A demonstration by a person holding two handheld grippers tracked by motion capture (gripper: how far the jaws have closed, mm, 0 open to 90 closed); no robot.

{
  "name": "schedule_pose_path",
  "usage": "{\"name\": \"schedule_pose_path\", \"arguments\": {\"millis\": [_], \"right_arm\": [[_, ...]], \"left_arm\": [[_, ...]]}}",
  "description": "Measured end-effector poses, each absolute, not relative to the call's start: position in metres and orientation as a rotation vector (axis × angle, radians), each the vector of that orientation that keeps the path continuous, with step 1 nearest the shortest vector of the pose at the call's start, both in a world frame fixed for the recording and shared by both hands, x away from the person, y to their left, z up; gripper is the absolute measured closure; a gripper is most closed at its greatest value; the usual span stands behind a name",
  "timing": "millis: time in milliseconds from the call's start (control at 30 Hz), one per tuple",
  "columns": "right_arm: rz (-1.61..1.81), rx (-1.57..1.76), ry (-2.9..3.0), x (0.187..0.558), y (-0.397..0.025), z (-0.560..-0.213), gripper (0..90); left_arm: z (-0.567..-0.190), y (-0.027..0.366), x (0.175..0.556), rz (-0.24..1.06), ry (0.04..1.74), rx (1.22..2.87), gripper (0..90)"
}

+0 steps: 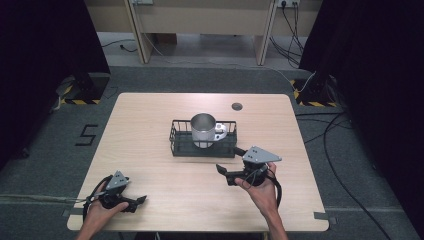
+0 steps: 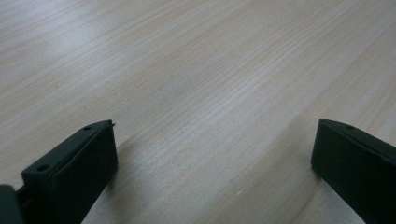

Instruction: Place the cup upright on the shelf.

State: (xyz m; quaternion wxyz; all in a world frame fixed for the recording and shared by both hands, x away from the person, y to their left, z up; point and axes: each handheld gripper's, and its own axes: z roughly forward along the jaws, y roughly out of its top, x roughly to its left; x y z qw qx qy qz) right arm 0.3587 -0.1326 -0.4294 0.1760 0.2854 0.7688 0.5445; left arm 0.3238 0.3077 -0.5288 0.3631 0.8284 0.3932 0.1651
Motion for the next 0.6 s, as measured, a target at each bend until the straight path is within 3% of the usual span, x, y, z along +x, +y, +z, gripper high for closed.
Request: {"name": "schedule_pose_path", "arguments": {"millis": [600], "right_arm": [[1.569, 0.845, 2.152, 0.335, -0.14, -0.442, 16.7]], "left_arm": [[-0.529, 0.308, 0.324, 0.427, 1.012, 2.132, 0.0]]}}
